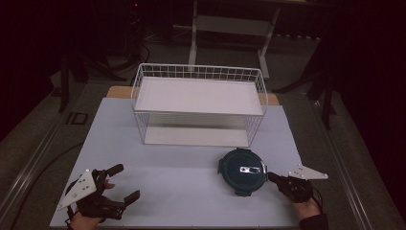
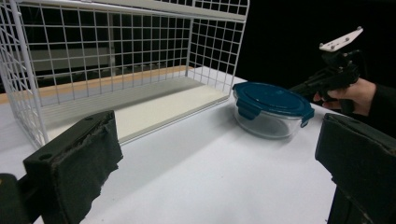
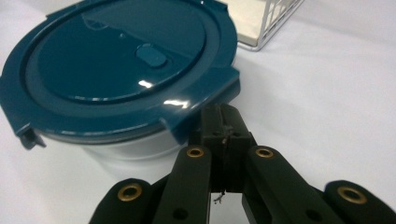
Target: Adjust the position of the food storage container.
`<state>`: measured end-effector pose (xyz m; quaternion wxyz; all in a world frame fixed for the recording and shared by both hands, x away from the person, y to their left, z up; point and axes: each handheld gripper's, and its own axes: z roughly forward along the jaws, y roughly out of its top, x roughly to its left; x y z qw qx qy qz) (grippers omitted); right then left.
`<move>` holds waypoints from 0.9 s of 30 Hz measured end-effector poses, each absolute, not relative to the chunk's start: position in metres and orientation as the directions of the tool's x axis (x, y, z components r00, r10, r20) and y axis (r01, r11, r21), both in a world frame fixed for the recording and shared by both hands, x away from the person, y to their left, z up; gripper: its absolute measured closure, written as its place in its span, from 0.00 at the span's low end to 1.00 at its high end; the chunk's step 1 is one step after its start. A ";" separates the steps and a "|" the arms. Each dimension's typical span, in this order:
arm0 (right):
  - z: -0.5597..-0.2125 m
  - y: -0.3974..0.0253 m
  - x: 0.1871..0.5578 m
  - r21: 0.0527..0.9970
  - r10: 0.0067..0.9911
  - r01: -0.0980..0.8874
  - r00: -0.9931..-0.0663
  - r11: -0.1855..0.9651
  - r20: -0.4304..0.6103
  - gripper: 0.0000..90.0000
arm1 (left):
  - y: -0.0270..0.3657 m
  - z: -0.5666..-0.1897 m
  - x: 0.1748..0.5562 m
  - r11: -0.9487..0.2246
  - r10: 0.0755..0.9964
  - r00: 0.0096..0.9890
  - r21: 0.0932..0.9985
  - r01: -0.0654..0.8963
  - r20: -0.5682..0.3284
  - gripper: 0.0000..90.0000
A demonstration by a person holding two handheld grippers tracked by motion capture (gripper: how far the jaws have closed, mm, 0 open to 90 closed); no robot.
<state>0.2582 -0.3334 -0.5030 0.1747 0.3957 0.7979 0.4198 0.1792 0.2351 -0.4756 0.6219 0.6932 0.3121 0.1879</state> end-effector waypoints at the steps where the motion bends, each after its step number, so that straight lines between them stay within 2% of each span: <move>1: -0.504 -0.333 0.258 0.805 0.775 0.487 -0.629 0.338 0.055 1.00 | 0.234 -0.476 0.179 -0.029 0.666 0.735 0.979 0.200 -0.130 0.00; 8: -0.503 -0.326 0.257 0.807 0.786 0.495 -0.615 0.322 0.064 1.00 | 0.232 -0.476 0.180 -0.036 0.658 0.742 0.979 0.200 -0.127 0.00; 23: -0.504 -0.282 0.275 0.805 0.719 0.476 -0.689 0.355 0.090 1.00 | 0.232 -0.476 0.180 -0.036 0.654 0.746 0.980 0.198 -0.126 0.00; 27: -0.505 -0.281 0.277 0.808 0.713 0.477 -0.693 0.345 0.104 1.00 | 0.232 -0.475 0.179 -0.037 0.655 0.745 0.980 0.197 -0.125 0.00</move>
